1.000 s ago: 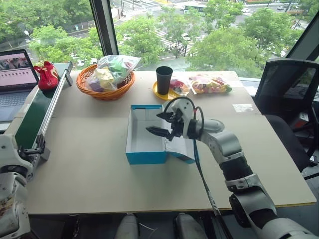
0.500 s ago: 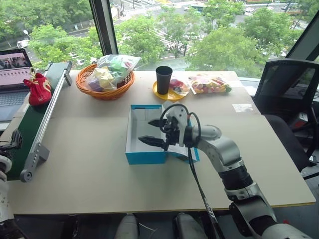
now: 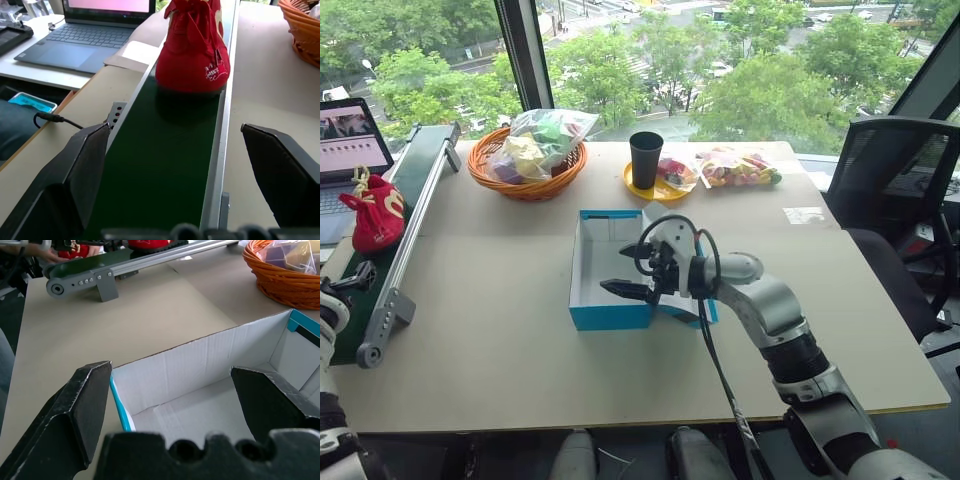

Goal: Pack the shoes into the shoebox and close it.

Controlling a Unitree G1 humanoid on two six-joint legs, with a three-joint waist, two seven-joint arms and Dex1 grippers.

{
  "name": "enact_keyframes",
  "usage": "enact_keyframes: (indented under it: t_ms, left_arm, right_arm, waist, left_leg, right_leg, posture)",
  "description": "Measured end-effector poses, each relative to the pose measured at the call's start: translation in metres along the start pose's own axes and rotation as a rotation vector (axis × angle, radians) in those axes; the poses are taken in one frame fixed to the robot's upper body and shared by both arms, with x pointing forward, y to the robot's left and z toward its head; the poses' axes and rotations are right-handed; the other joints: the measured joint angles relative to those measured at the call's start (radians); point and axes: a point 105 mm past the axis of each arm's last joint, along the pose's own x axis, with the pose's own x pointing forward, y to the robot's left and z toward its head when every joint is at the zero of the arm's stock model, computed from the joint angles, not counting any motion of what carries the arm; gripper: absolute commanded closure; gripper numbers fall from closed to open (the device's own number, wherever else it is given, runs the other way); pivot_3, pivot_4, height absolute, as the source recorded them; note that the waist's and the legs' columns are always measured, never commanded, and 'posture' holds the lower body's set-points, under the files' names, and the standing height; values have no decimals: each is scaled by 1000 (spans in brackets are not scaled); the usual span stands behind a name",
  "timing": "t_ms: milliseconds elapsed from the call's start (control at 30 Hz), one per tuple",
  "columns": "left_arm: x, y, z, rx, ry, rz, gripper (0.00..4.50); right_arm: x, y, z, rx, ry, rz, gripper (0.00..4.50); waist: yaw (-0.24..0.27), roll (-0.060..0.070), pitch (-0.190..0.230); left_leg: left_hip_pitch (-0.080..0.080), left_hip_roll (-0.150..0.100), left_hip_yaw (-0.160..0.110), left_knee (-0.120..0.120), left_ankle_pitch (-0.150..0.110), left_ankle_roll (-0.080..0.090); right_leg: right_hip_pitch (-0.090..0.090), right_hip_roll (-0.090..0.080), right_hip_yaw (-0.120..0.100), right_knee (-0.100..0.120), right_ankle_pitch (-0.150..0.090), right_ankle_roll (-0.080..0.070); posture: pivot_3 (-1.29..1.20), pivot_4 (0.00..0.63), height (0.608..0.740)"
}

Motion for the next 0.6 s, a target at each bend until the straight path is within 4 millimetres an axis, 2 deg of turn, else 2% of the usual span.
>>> enact_keyframes:
  t_ms: [233,467,500,533,600]
  left_arm:
    - [9,6,21,-35,-35,-15,0]
    - [11,7,4,-54,21,-30,0]
    - [11,8,1,-61,36,-25,523]
    - [10,10,-3,-67,55,-20,679]
    - [8,13,-11,-99,92,-15,1441]
  right_arm:
    - [-1,-4,1,-37,0,-31,44]
    - [-2,-5,-1,-44,8,-38,44]
    - [-2,-6,-2,-46,12,-41,0]
    - [-2,-7,-2,-47,15,-43,0]
    - [-3,-8,-5,-47,26,-49,0]
  waist:
    - [1,0,0]
    - [1,0,0]
    - [1,0,0]
    - [1,0,0]
    - [1,0,0]
  left_leg:
    - [-2,0,-1,0,0,0]
    - [-2,0,-2,0,0,0]
    - [-2,0,-2,0,0,0]
    - [-2,0,-2,0,0,0]
    - [-2,0,-2,0,0,0]
  right_leg:
    - [-1,0,-2,-1,3,-5]
    - [-1,0,-3,0,3,-5]
    - [-1,0,-3,0,3,-5]
    - [-1,0,-3,0,3,-5]
    - [-1,0,-3,0,3,-5]
  posture:
    - [0,150,734]
    - [0,150,734]
    - [0,150,734]
    - [0,150,734]
    - [0,150,734]
